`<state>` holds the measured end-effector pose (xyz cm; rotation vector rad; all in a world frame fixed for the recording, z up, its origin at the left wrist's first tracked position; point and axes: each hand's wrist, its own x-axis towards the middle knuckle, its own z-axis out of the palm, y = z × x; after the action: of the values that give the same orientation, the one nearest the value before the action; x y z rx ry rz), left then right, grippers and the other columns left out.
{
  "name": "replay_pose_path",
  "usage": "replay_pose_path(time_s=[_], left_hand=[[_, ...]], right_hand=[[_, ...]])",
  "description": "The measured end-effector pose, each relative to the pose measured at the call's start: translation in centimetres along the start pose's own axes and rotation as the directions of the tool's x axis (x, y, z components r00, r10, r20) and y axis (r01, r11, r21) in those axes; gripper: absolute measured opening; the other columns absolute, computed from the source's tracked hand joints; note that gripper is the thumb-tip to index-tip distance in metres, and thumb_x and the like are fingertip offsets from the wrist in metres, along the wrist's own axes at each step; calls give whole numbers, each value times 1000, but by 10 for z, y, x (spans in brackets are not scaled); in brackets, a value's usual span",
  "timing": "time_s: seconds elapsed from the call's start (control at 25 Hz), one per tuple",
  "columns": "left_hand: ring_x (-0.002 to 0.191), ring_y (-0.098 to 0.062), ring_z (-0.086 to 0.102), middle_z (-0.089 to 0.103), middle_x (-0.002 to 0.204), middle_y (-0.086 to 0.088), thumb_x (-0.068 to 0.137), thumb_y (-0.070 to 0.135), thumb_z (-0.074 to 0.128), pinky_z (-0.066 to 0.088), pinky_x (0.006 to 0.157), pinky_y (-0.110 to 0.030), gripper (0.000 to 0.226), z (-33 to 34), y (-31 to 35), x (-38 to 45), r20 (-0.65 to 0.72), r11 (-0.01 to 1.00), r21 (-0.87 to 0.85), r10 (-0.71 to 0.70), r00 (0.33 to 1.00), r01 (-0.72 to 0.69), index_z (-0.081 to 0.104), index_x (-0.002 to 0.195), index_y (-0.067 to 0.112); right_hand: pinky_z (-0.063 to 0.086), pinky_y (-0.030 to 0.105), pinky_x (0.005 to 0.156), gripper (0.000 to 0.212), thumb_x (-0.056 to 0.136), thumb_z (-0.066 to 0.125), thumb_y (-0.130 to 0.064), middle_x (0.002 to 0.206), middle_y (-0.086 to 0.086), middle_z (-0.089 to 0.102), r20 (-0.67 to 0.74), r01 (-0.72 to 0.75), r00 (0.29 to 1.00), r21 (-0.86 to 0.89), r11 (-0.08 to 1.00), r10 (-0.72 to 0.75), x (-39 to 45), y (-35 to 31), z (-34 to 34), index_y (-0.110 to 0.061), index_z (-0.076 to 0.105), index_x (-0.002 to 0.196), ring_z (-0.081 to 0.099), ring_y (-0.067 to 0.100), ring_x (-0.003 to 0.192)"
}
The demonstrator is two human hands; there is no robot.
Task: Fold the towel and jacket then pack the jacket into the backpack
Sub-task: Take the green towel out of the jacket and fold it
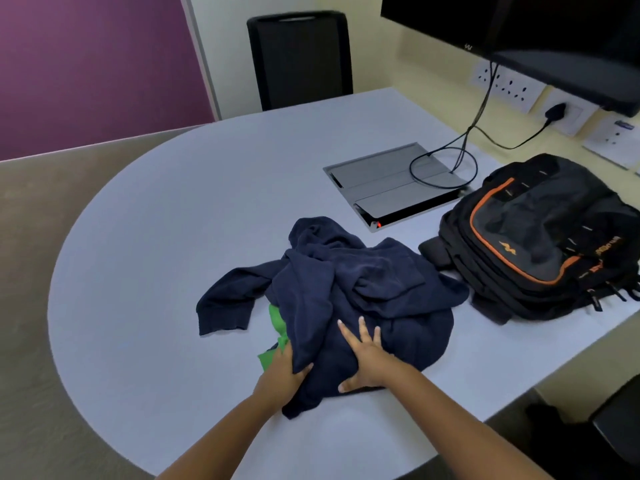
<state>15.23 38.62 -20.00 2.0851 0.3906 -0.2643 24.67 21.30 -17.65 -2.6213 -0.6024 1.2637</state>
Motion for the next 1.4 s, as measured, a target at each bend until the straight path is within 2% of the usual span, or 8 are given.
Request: replay_pose_path(time_s=[0.36, 0.52, 0.64, 0.72, 0.8, 1.0, 1.2, 1.4], left_hand=[[102, -14, 57, 54, 112, 11, 77, 62, 47, 48, 85, -32, 60, -15, 0, 13, -74, 997, 76, 36, 997, -30, 43, 125, 27], [107, -13, 56, 48, 124, 12, 97, 43, 37, 43, 91, -33, 55, -32, -14, 1, -192, 988, 25, -142, 971, 150, 18, 146, 27], [93, -23, 62, 59, 101, -1, 99, 25, 39, 47, 81, -33, 25, -31, -12, 12, -289, 964, -74, -268, 919, 257, 48, 121, 17], [76, -18, 58, 59, 80, -1, 97, 23, 45, 44, 68, -27, 21, -28, 5, 24, -264, 953, -201, -277, 924, 228, 55, 81, 16], [57, -14, 40, 42, 60, -1, 99, 27, 42, 33, 56, -29, 41, -24, 23, 37, -296, 942, -296, -247, 923, 157, 38, 60, 15], [51, -12, 32, 36, 52, 2, 91, 21, 53, 33, 57, -35, 44, -41, 44, 59, -427, 989, -142, -102, 899, 44, 31, 53, 16], [63, -17, 42, 47, 54, 2, 98, 22, 42, 26, 105, -30, 37, -73, 98, 53, -576, 999, 0, 43, 816, -52, 41, 62, 20], [72, -14, 53, 56, 71, 11, 97, 20, 42, 40, 77, -32, 22, -120, 149, 57, -697, 971, -188, -25, 717, -150, 56, 81, 14]], right_hand=[[17, 65, 109, 128, 66, 82, -42, 149, -2, -38, -93, -50, 994, -1, 999, 50, 33, -7, -21, -50, -22, 139, -22, 32, 142], [30, 50, 110, 120, 64, 82, -45, 157, 2, -16, -222, 60, 974, 33, 998, -51, 44, 11, -45, -45, -6, 146, -6, 30, 145], [35, 38, 108, 103, 70, 77, -45, 158, 1, 8, -329, 132, 941, 144, 981, -79, 46, 33, -62, -35, 11, 148, 24, 23, 141], [33, 33, 110, 92, 76, 73, -44, 157, -3, 15, -339, 161, 936, 160, 974, -99, 42, 45, -61, -32, 18, 148, 28, 18, 140], [29, 30, 112, 85, 78, 72, -42, 157, -4, 18, -351, 182, 930, 175, 968, -111, 40, 51, -58, -30, 23, 147, 27, 15, 140], [33, 29, 109, 65, 84, 68, -35, 149, 1, 35, -375, 195, 924, 309, 931, -69, 37, 44, -63, -24, 37, 140, 36, 19, 134], [41, 36, 105, 55, 87, 63, -32, 139, 0, 50, -473, 324, 875, 415, 850, -102, 21, 5, -89, -30, 40, 137, 49, 16, 125], [41, 34, 99, 72, 84, 60, -47, 144, -7, 43, -355, 323, 895, 96, 941, -271, -1, -34, -92, -34, 24, 145, 44, 18, 128]])
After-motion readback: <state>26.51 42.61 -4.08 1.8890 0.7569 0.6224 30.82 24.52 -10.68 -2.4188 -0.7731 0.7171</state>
